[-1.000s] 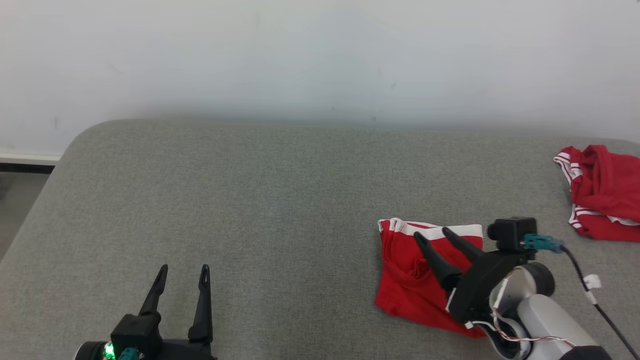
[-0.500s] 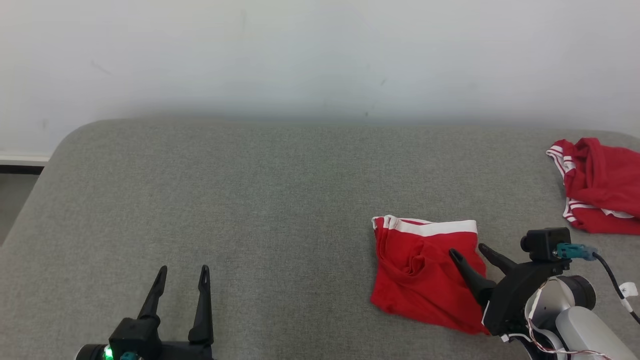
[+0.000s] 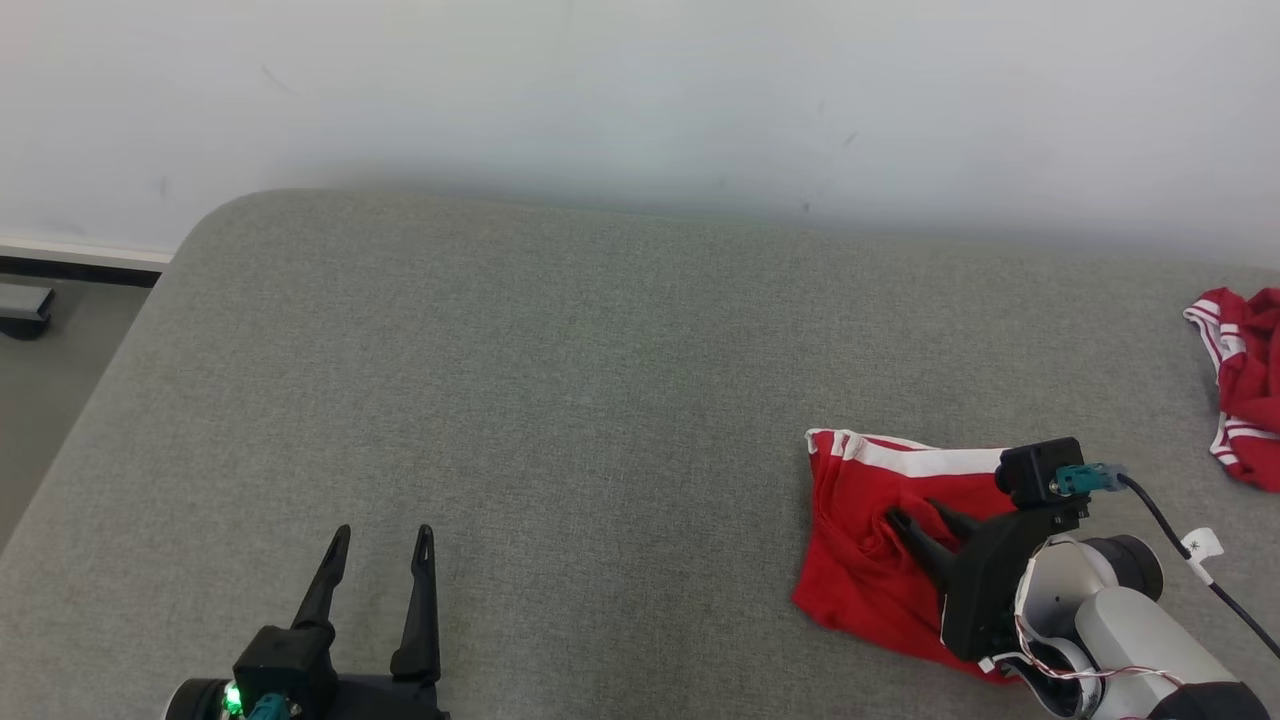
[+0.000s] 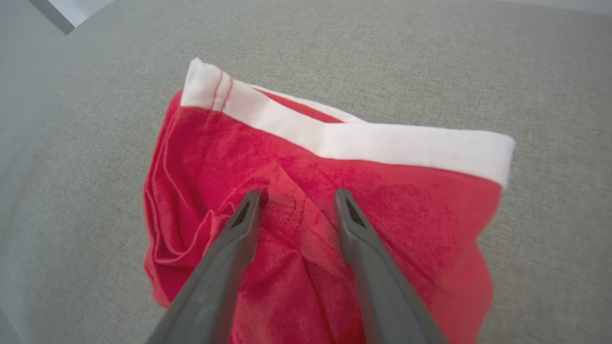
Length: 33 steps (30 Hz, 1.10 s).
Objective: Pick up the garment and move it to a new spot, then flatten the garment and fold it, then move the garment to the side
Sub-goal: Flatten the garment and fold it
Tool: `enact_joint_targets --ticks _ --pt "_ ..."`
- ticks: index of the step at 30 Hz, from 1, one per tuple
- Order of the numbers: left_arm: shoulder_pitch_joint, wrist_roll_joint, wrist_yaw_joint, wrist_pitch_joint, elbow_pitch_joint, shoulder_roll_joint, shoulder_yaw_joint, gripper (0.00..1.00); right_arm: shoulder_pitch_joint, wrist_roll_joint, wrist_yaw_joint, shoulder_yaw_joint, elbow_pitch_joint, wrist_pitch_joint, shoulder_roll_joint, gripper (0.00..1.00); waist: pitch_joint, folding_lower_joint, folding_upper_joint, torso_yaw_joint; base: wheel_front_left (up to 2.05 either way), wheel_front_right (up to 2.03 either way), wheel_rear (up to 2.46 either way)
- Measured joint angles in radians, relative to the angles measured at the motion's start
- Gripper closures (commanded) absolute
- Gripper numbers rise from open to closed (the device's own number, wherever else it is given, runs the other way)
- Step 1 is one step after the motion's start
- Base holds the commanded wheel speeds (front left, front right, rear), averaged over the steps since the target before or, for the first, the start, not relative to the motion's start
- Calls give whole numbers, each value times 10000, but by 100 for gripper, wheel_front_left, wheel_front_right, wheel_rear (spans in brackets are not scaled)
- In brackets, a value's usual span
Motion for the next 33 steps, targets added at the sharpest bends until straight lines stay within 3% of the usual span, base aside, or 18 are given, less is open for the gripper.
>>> enact_joint_targets --ticks 1,7,19,20,21,22,23,27,33 --pt "0 -12 0 -10 23 2 10 0 -9 27 0 65 38 -61 -2 99 -7 0 0 29 0 0 0" --pt "120 -35 84 -38 81 38 113 0 -8 414 0 322 -130 -453 -27 100 -178 0 0 -30 0 0 0" --pt "203 -67 90 -58 35 25 77 0 1869 1154 0 635 -2445 -614 157 100 -450 -1 0 -564 0 0 0" --pt "204 -69 90 -73 35 27 73 0 2013 1152 0 650 -2508 -614 240 93 -444 -1 0 -600 0 0 0" --pt "204 -69 90 -82 40 33 61 0 2137 1137 0 688 -2531 -619 347 71 -440 0 0 -630 0 0 0" --pt "203 -69 88 -82 46 33 50 0 2260 1124 0 713 -2543 -654 472 11 -438 -1 0 -655 0 0 0" --pt "202 -67 88 -82 50 38 38 0 2355 1131 0 717 -2560 -744 606 0 -432 -1 0 -671 0 0 0" --pt "189 -67 88 -82 50 77 10 0 2460 1106 0 748 -2573 -949 913 0 -434 0 0 -703 0 0 0" --pt "222 -113 169 -77 4 198 61 0 2452 1041 0 169 -2855 -1620 807 0 -534 -1 0 -809 0 0 0"
